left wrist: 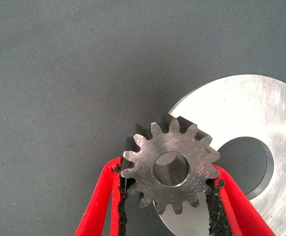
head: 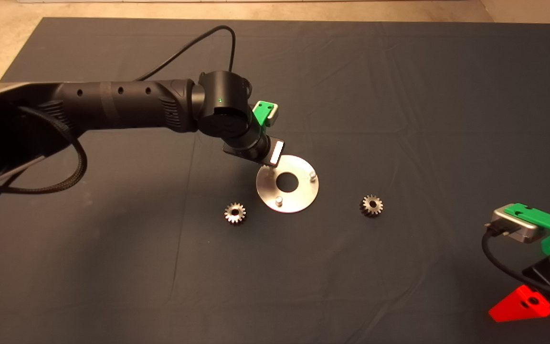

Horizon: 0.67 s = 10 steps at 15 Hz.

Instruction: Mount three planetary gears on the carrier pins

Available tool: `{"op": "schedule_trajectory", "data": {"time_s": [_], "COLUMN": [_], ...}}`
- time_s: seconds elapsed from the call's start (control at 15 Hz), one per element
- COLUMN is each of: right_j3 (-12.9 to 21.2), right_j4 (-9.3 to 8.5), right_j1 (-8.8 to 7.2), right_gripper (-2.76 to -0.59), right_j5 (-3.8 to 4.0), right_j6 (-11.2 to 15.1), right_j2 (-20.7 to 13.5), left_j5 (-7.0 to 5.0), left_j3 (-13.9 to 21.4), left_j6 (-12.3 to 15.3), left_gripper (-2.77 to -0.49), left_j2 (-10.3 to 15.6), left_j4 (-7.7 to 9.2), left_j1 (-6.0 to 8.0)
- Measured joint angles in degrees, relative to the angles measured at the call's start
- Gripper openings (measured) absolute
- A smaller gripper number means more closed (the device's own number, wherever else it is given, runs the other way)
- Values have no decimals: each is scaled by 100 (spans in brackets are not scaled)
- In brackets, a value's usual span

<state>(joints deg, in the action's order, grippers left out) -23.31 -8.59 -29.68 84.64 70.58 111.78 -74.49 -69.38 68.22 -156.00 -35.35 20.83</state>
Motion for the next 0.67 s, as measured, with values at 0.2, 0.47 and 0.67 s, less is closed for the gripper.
{"op": "schedule_trajectory", "data": {"time_s": [0.2,0.47,0.67], "right_j3": [0,0,0], "right_j4": [0,0,0], "right_j1": [0,-2,-2], "right_gripper": [-61,-61,-61], "right_j5": [0,0,1], "right_j6": [0,0,0], "right_j2": [0,0,0], "left_j5": [8,7,4], "left_j3": [0,0,0], "left_j6": [0,0,0], "left_gripper": [-243,-243,-243], "left_j2": [-82,-128,-135], "left_j4": [0,2,2], "left_j1": [0,0,0]}}
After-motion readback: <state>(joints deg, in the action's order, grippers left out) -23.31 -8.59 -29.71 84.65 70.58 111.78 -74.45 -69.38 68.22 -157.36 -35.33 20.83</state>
